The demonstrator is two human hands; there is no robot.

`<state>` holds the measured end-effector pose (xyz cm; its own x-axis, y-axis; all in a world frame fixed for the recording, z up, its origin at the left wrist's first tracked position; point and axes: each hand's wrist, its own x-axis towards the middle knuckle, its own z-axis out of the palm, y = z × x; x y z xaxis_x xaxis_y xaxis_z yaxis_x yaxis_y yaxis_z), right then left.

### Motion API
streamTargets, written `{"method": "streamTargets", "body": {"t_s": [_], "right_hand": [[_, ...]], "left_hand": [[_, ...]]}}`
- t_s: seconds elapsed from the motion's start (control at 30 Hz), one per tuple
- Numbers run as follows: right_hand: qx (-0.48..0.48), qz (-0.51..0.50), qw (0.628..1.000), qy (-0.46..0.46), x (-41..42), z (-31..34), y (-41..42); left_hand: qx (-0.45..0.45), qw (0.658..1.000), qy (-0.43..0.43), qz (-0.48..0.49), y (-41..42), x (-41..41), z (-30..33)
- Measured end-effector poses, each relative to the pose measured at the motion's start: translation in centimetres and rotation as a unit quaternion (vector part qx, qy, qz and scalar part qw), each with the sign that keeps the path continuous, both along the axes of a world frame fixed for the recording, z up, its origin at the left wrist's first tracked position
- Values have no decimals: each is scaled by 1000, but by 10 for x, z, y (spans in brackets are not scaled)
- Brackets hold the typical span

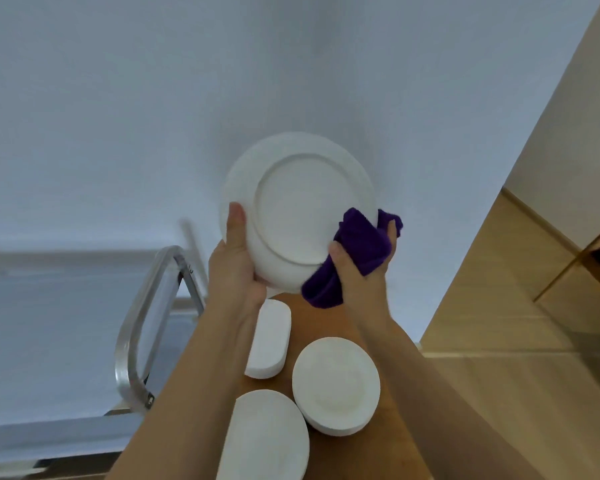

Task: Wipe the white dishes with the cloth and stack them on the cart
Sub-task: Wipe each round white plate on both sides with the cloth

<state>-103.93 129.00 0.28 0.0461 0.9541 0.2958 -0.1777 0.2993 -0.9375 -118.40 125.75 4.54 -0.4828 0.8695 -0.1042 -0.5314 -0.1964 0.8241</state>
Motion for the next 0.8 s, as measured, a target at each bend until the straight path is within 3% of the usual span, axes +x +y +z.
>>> {"method": "streamTargets", "body": {"t_s": [0.07,0.17,0.33,0.43,0.53,0.67,0.8], "right_hand": [[-18,-50,997,62,-21,-5,-7],[-39,-65,995,70,-33,-13,-9],[-36,0,999,19,-10,-16,-14],[75,-32,992,-97,5,7,-3],[170,-42,954,-243,1,21,9],[204,-45,929,-305,-5,21,15],[199,41,917,-342,-19,13,-3]], "left_hand": [[17,1000,-22,11,1,13,1],[3,999,-36,38,0,18,0],[-18,992,71,104,-10,-2,-5],[-38,984,155,75,-18,2,-9],[-44,980,183,68,-19,14,-9],[-49,984,156,76,-20,20,-12],[-93,981,152,78,-22,26,-22]]}}
